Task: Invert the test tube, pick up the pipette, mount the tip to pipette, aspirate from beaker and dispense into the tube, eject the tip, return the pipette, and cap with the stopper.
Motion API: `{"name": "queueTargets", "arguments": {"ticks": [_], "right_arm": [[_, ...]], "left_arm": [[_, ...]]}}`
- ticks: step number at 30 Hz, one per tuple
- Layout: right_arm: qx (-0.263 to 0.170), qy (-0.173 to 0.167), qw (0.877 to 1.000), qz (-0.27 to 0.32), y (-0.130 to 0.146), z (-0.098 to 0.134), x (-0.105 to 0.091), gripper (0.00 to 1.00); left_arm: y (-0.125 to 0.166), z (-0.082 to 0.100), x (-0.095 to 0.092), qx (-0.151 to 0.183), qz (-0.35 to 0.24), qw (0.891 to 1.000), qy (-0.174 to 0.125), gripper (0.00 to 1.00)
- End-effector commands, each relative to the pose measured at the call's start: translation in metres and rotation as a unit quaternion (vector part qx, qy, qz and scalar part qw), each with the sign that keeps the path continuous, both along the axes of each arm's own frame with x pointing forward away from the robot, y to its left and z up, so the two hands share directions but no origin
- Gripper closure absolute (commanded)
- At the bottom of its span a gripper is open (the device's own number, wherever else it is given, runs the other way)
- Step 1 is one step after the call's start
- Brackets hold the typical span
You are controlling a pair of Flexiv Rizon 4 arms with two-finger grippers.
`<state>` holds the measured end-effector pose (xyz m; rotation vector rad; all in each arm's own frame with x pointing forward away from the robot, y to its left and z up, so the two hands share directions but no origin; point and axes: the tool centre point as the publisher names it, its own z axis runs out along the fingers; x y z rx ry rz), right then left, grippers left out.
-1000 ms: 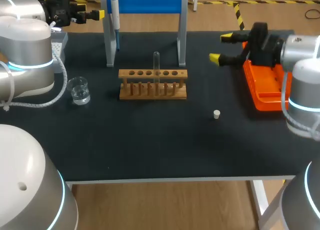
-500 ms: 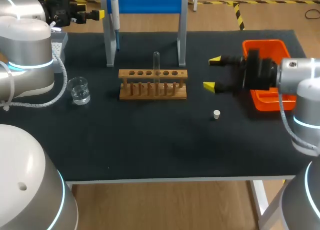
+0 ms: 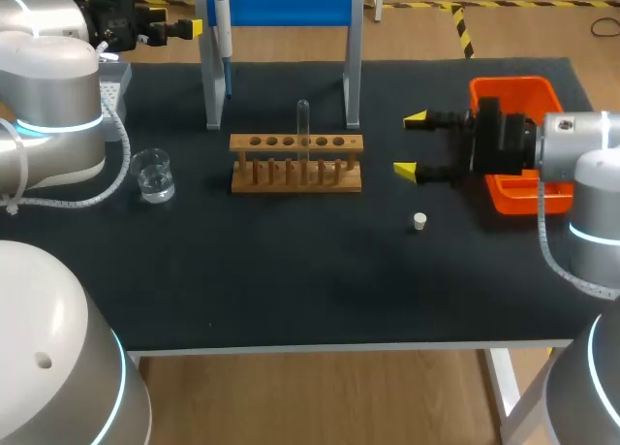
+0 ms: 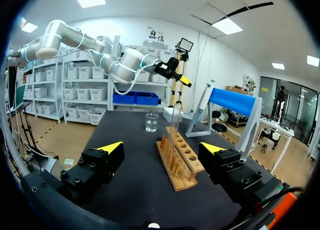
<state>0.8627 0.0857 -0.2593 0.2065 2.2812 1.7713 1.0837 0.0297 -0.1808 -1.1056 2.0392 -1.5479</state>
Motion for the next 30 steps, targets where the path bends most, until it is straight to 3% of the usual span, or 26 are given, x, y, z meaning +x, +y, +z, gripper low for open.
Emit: {"name": "queueTargets", "arguments": {"ticks": [1, 6, 12, 17, 23, 30], "right_arm": [[0.000, 0.000, 1.000, 0.000, 0.000, 0.000, 0.000, 0.00], [0.000, 0.000, 1.000, 0.000, 0.000, 0.000, 0.000, 0.00], [0.000, 0.000, 1.000, 0.000, 0.000, 0.000, 0.000, 0.00], [0.000, 0.000, 1.000, 0.000, 0.000, 0.000, 0.000, 0.00], [0.000, 0.000, 1.000, 0.000, 0.000, 0.000, 0.000, 0.00], [0.000, 0.000, 1.000, 0.000, 0.000, 0.000, 0.000, 0.00]], "left_arm": [[-0.001, 0.000, -0.006, -0.001, -0.001, 1.000, -0.006, 0.00], [-0.011, -0.001, -0.054, 0.004, -0.025, 0.999, -0.044, 0.00], [-0.025, -0.005, -0.130, -0.005, -0.055, 0.994, -0.090, 0.00], [-0.044, -0.013, -0.178, 0.009, -0.077, 0.991, -0.110, 0.00], [-0.069, -0.026, -0.218, 0.030, -0.115, 0.986, -0.118, 0.00], [-0.081, -0.041, -0.236, 0.046, -0.131, 0.983, -0.118, 0.00]]}}
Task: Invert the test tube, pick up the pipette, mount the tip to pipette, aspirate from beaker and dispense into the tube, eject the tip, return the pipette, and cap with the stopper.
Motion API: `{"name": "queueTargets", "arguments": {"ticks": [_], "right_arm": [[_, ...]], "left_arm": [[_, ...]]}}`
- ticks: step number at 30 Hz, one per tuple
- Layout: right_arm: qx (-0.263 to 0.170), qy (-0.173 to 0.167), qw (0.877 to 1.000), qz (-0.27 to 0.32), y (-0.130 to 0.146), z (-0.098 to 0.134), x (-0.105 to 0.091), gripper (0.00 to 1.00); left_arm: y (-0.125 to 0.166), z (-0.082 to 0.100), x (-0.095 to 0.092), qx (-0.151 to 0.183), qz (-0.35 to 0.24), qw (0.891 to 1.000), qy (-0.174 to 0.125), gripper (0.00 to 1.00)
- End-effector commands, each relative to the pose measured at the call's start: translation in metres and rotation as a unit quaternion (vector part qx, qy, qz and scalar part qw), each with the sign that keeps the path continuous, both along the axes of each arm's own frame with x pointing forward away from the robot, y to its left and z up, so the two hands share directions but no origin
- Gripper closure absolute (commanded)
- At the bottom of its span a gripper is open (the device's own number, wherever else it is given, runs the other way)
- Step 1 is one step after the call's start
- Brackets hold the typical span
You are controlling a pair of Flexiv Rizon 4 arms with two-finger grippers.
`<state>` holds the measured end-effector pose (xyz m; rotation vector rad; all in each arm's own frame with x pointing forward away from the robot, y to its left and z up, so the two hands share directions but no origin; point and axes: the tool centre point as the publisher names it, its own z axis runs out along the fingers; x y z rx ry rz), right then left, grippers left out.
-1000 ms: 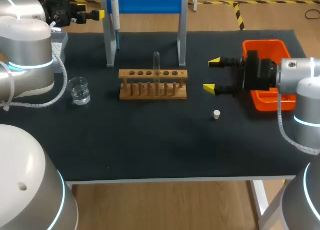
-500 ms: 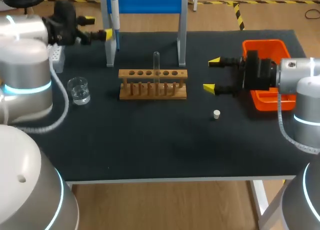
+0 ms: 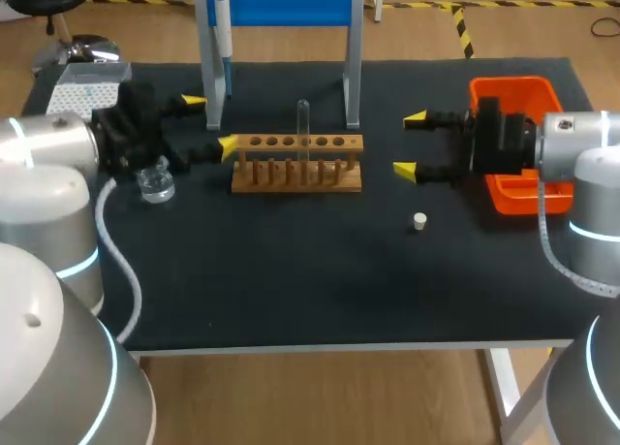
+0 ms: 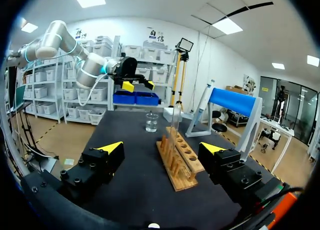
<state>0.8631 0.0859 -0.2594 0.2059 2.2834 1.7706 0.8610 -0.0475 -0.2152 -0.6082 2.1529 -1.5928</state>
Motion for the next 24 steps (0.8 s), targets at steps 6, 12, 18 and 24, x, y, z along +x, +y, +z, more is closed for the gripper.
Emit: {"name": "queueTargets", "arguments": {"ticks": [6, 12, 18, 24], "right_arm": [[0.000, 0.000, 1.000, 0.000, -0.0004, -0.0001, -0.0007, 0.00], [0.000, 0.000, 1.000, 0.000, -0.0004, -0.0001, -0.0007, 0.00], [0.000, 0.000, 1.000, 0.000, -0.0004, -0.0001, -0.0007, 0.00], [0.000, 0.000, 1.000, 0.000, -0.0004, -0.0001, -0.0007, 0.00]], "left_arm": [[-0.0060, -0.0138, -0.0189, -0.006, 0.006, 1.000, -0.002, 0.00], [-0.0033, -0.0125, -0.0209, -0.004, 0.008, 1.000, -0.004, 0.00], [-0.0033, -0.0125, -0.0209, -0.004, 0.008, 1.000, -0.004, 0.00], [-0.0033, -0.0125, -0.0209, -0.004, 0.008, 1.000, -0.004, 0.00]]}}
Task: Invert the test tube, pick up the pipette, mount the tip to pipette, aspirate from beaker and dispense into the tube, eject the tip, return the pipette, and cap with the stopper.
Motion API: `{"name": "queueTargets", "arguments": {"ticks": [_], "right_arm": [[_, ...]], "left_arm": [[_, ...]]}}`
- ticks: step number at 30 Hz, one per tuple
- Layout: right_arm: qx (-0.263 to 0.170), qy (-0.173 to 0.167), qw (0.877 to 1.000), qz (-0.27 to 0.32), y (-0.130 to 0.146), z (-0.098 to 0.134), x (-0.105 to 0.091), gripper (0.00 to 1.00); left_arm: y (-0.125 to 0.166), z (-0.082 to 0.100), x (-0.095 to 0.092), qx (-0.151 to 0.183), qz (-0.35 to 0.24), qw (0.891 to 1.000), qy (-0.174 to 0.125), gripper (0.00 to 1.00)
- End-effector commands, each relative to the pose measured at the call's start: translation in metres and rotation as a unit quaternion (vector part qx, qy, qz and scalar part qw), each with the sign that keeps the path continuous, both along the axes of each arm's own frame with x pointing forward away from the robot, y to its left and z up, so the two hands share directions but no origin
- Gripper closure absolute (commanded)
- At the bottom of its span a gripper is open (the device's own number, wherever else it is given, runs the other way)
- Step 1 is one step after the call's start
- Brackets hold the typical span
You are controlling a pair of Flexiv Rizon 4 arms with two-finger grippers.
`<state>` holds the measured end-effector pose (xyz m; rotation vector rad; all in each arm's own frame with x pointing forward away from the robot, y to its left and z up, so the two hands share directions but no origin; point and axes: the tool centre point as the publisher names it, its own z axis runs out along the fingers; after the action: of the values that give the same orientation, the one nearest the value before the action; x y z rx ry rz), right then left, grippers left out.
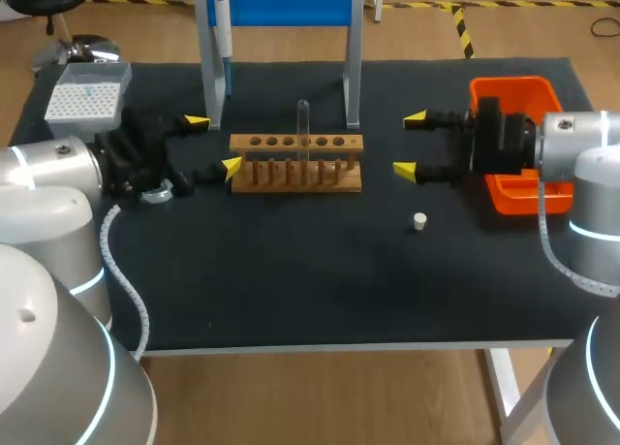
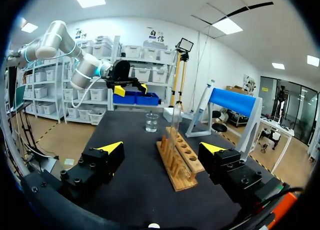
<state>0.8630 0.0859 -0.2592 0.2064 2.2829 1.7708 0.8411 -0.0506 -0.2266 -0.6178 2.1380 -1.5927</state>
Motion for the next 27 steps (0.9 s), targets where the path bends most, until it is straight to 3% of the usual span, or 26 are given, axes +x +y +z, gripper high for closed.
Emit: {"name": "queueTargets", "arguments": {"ticks": [1, 12, 27], "right_arm": [[0.000, 0.000, 1.000, 0.000, 0.000, 0.000, -0.001, 0.00], [0.020, -0.011, 0.995, 0.093, 0.021, 0.003, 0.023, 0.00], [0.075, 0.025, 0.980, 0.183, 0.072, -0.001, 0.058, 0.00]], "left_arm": [[0.000, -0.001, -0.001, -0.001, 0.002, 1.000, -0.002, 0.00], [0.000, -0.001, -0.001, -0.001, 0.002, 1.000, -0.002, 0.00], [0.000, -0.001, -0.001, -0.001, 0.002, 1.000, -0.002, 0.00]]}}
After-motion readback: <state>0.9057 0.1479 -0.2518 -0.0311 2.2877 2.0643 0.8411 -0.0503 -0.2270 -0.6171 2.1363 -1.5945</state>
